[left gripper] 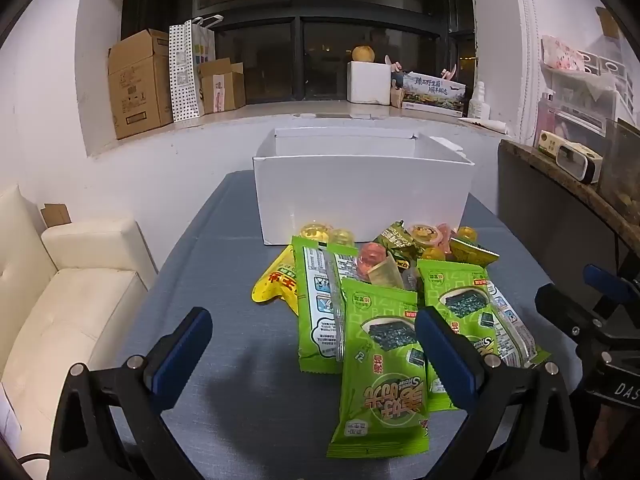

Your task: Organize snacks

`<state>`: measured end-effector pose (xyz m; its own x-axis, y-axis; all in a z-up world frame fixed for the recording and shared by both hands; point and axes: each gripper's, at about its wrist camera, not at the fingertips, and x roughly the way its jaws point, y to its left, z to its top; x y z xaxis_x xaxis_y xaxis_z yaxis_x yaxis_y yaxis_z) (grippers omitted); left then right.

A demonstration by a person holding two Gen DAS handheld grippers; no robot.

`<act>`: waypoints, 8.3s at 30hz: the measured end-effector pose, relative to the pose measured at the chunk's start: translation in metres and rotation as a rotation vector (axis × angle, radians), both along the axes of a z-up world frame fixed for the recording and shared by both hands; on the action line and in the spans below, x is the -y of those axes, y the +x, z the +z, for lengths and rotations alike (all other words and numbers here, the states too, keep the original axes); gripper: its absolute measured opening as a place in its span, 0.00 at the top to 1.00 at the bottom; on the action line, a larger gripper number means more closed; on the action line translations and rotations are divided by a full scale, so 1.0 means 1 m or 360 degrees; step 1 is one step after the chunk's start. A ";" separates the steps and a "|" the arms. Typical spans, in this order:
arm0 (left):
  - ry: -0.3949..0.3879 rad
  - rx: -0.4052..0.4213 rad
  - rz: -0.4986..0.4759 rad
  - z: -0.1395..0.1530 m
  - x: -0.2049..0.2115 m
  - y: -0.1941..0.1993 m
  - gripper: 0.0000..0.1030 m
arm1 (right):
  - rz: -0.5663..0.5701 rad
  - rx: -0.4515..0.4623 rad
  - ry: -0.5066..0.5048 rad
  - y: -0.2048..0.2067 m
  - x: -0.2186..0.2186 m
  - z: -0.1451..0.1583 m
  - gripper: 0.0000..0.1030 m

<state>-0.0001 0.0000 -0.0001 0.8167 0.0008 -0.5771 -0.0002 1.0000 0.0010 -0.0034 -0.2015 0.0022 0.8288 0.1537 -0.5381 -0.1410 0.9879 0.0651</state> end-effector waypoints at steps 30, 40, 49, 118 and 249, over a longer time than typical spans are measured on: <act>0.0020 -0.0008 -0.0016 -0.001 0.002 -0.001 0.00 | 0.0033 -0.0033 -0.0017 0.004 -0.005 -0.005 0.00; 0.0019 -0.0006 -0.0016 -0.002 0.003 -0.001 0.00 | 0.0037 -0.0032 -0.0019 0.004 -0.006 -0.007 0.00; 0.0023 -0.0008 -0.0014 -0.003 0.004 -0.002 0.00 | 0.0036 -0.0033 -0.0018 0.004 -0.005 -0.006 0.00; -0.0004 -0.0042 0.0107 -0.007 -0.017 0.002 0.00 | 0.0043 -0.0407 -0.0335 0.077 -0.066 -0.072 0.28; -0.0071 -0.0463 -0.0180 -0.052 0.010 0.085 0.00 | 0.0000 -0.0487 0.0068 0.042 0.027 -0.050 0.33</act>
<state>0.0849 -0.0097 -0.0517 0.6106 -0.1111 -0.7841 0.1050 0.9927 -0.0590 0.0388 -0.2284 -0.0483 0.6290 0.1817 -0.7559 -0.1087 0.9833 0.1459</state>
